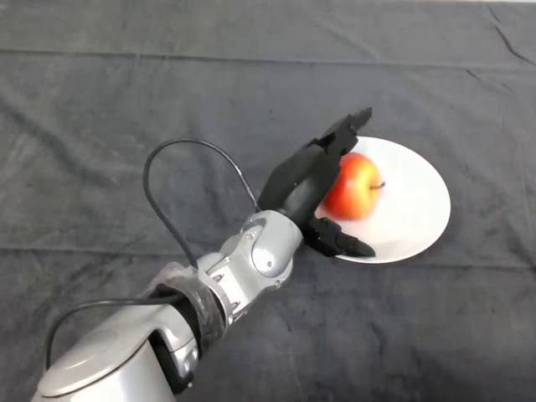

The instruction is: Move the apple to the plate

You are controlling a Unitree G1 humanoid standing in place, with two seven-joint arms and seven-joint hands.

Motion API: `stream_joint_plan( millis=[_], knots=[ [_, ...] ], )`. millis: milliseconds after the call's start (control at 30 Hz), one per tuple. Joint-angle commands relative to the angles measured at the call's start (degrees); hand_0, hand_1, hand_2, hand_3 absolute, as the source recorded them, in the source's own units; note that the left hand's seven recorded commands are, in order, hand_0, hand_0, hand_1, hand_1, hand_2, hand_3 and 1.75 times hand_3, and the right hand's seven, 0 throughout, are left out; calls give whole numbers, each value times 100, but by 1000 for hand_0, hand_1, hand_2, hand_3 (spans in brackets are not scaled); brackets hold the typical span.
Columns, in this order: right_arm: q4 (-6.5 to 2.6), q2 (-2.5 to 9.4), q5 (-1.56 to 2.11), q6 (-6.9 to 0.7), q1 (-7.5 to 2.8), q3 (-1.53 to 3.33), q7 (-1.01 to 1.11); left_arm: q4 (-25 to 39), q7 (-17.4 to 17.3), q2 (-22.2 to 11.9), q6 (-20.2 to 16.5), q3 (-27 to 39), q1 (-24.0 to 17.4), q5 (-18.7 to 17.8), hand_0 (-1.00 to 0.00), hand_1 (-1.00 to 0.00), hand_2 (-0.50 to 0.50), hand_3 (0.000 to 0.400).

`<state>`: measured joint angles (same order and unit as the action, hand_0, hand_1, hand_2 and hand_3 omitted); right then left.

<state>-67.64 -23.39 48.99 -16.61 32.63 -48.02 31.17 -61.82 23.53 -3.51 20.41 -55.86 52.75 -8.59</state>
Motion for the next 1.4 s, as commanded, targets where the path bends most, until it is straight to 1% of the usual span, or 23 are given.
stream_joint_plan(
  millis=[33, 500, 867, 1067, 1400],
  knots=[
    [-171, -128, -57, -18, 179, -96, 11, 154, -43, -76, -104, -258, 281, -50, 0, 0, 0, 0],
    [-177, -130, -59, -17, 181, -97, 14, 86, -7, -100, -96, -264, 326, -184, 0, 0, 0, 0],
    [-181, -131, -60, -16, 183, -98, 16, -47, 25, -174, 83, -111, 322, -218, 0, 0, 0, 0],
    [-182, -132, -61, -16, 183, -99, 17, -157, -29, -334, 314, 131, 318, -241, 0, 0, 0, 0],
    [-183, -132, -62, -16, 184, -100, 18, -221, 94, -573, 699, 621, 207, -216, 0, 0, 0, 0]
  ],
)
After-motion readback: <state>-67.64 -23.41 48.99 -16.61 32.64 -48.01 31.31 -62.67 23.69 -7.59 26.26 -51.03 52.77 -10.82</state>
